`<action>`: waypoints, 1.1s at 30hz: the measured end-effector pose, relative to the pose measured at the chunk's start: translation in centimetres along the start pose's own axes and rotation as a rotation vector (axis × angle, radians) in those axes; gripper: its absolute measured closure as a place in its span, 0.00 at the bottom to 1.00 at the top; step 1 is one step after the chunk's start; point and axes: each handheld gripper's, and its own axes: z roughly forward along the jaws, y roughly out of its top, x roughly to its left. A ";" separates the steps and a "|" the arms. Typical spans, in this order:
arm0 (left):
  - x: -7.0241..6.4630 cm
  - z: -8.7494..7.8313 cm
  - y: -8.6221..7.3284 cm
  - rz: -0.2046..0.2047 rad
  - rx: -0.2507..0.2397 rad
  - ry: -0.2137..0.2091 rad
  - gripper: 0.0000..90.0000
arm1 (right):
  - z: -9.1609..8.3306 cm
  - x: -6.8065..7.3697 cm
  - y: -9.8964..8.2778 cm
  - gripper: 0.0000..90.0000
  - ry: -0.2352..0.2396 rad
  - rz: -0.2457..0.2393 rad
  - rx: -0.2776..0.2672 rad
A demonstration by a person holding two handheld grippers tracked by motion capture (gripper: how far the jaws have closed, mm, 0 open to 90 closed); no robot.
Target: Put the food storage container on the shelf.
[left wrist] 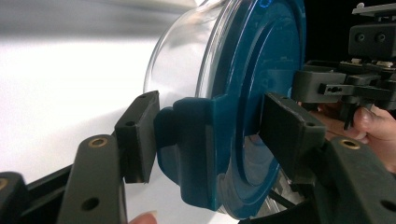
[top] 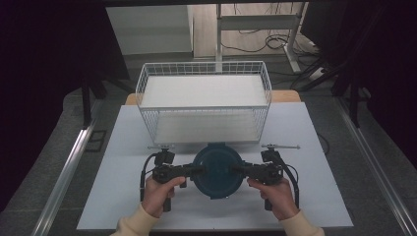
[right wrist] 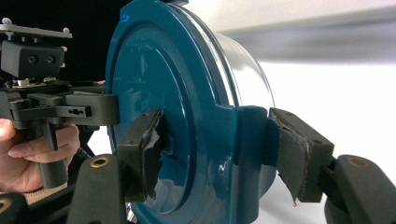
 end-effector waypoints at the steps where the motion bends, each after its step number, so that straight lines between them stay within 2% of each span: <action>1: -0.1 -0.1 0.3 0.004 0.001 0.000 0.44 | 0.0 0.0 0.0 0.42 0.000 0.000 0.000; 19: -2.4 -3.1 4.7 0.053 -0.051 0.001 0.44 | -1.3 3.3 4.8 0.42 0.000 -0.066 -0.040; 26: -4.0 -4.9 7.3 0.088 -0.074 0.001 0.44 | -2.2 5.2 7.4 0.42 0.005 -0.098 -0.063; 33: -5.0 -6.4 9.6 0.105 -0.093 -0.005 0.44 | -2.9 7.2 10.1 0.42 -0.002 -0.134 -0.076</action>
